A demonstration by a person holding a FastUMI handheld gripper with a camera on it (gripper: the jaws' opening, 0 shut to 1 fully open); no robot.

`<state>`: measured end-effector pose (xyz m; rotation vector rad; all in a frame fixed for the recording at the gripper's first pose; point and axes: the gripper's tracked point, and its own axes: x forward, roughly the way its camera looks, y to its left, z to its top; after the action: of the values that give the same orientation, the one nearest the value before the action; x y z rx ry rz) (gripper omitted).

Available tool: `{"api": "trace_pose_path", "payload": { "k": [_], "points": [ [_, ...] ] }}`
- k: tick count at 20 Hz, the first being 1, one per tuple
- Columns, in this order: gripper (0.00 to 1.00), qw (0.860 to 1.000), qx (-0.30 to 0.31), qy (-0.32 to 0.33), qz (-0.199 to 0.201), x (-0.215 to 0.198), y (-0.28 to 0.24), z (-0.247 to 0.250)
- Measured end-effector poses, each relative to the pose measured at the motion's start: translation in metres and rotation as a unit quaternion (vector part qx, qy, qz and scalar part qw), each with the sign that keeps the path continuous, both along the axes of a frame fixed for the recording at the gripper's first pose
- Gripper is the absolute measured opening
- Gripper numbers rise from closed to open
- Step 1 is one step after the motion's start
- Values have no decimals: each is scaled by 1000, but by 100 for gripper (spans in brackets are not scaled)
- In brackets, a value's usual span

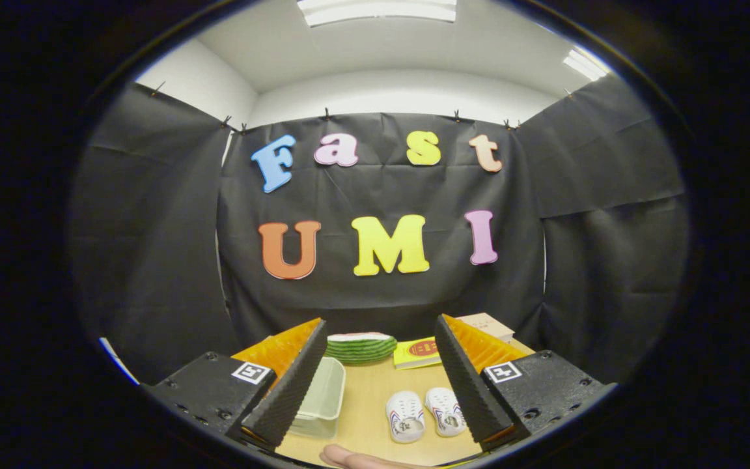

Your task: Open the storage box then place both shoes into the box .Put the left shoe in first, then the right shoe, with the right side of both shoes facing outward in a uniform manner.

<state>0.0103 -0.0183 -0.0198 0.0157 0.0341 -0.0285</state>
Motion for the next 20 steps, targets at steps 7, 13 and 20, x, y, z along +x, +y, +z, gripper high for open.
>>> {"api": "trace_pose_path", "payload": {
  "k": [7,13,20],
  "points": [
    [100,999,15,48,4,33,-10,-44],
    [100,987,62,145,7,82,-31,-127],
    [100,944,177,261,97,127,2,-215]
  ]
}}
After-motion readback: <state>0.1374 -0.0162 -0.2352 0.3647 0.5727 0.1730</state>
